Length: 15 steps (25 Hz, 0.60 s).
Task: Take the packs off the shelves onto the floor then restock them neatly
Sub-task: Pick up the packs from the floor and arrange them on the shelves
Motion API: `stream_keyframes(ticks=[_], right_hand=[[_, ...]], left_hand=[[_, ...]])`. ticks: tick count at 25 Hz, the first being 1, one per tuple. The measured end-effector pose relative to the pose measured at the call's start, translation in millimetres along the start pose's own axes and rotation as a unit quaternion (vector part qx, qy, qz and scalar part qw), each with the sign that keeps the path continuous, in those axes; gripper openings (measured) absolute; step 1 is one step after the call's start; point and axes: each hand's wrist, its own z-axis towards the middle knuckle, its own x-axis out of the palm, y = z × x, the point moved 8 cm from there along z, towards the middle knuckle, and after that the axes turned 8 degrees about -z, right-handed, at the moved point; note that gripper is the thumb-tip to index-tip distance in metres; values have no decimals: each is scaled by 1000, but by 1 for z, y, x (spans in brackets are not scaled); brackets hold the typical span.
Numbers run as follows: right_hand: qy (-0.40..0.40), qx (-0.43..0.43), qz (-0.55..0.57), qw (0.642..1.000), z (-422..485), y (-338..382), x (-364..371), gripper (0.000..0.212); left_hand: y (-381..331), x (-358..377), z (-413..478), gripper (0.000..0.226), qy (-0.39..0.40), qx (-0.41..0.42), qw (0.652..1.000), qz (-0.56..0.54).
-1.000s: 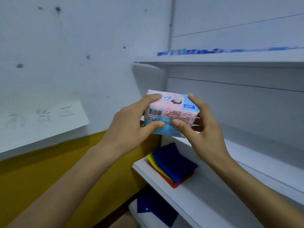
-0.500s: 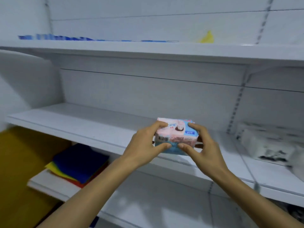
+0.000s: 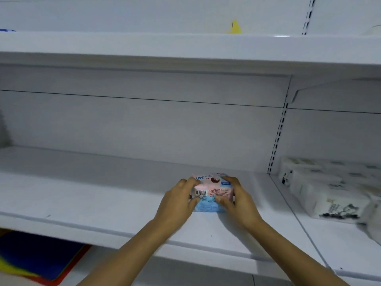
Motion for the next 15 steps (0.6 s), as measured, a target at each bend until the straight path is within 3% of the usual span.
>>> stream_keyframes(ticks=[4, 9, 15], right_hand=[[-22, 68, -81, 994, 60, -26, 14, 53], [-75, 96, -93, 988, 102, -42, 18, 60], [-84, 155, -135, 975, 136, -56, 15, 67]], left_hand=[[27, 14, 65, 41, 19, 8, 1000, -2], [52, 41, 119, 45, 56, 9, 995, -82], [66, 73, 149, 82, 139, -15, 975, -175]])
